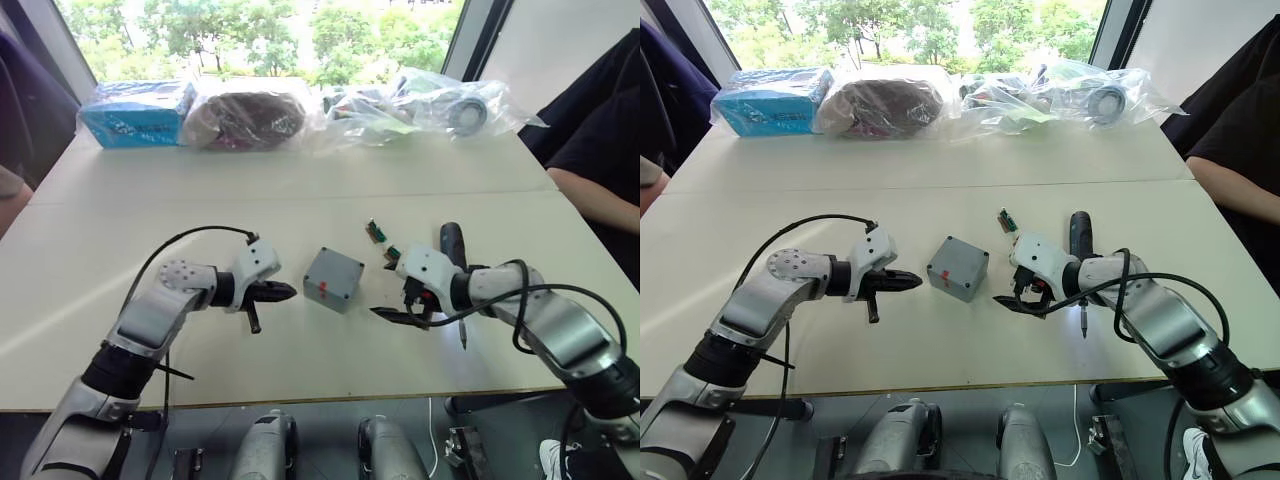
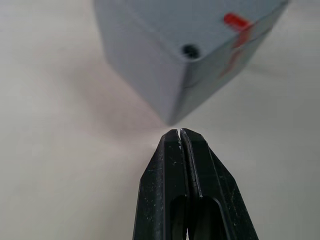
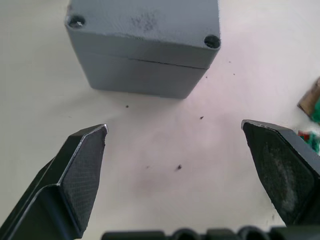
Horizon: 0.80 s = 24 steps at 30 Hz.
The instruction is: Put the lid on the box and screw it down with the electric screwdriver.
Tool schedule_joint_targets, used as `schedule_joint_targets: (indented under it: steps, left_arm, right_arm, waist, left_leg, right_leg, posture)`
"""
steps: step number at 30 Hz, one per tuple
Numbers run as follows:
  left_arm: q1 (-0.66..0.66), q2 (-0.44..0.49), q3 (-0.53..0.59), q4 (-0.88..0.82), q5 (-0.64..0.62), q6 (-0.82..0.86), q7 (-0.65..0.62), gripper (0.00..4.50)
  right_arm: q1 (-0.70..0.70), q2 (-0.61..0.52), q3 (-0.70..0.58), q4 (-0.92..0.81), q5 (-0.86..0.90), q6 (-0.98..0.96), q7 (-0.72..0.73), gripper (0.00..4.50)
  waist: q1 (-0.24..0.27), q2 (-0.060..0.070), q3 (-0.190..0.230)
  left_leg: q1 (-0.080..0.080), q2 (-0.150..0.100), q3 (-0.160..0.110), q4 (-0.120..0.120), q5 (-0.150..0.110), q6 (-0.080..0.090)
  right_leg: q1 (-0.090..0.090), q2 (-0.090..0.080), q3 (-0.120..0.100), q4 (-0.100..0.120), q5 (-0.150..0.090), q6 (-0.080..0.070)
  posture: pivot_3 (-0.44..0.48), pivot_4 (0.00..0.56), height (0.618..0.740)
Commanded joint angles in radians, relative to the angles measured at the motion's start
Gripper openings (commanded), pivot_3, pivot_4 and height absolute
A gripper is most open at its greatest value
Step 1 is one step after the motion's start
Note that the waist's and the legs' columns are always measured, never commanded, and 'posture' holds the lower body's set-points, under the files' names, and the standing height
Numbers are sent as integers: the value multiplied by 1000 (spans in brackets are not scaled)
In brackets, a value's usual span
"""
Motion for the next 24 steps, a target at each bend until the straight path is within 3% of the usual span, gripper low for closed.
schedule_joint_targets:
  steps: [1, 5, 10, 24]
  left_arm:
    - [-5, -13, -4, -41, -9, 16, 13, 0]
    - [-21, -58, -20, -30, 9, 11, 47, 0]
    - [-48, -88, -9, 14, 39, -18, 92, 0]
    - [-79, -97, -11, 49, 30, -36, 82, 0]
  right_arm:
    - [-64, 55, 17, 112, -57, -155, 80, 4439]
    - [-102, 108, 44, 196, -95, -272, 165, 4439]
    - [-59, 106, 33, 114, -73, -237, 243, 4439]
    - [87, 119, -43, -133, -43, -14, 177, 4439]
  waist:
    - [0, 0, 0]
    - [0, 0, 0]
    - [2, 0, 0]
    - [2, 0, 0]
  left_leg:
    - [0, 0, 0, 0, 0, 0]
    - [0, 0, 0, 0, 0, 0]
    - [0, -1, -1, 0, 0, 0]
    - [0, 0, -1, 0, 1, -1]
  right_leg:
    - [0, 0, 0, 0, 0, 0]
    - [0, 1, 0, 0, 0, 0]
    - [0, 1, 0, 1, 0, 0]
    - [0, 1, 0, 1, 0, 0]
  posture:
    - [0, 150, 740]
    - [0, 150, 740]
    - [0, 150, 740]
    - [0, 150, 740]
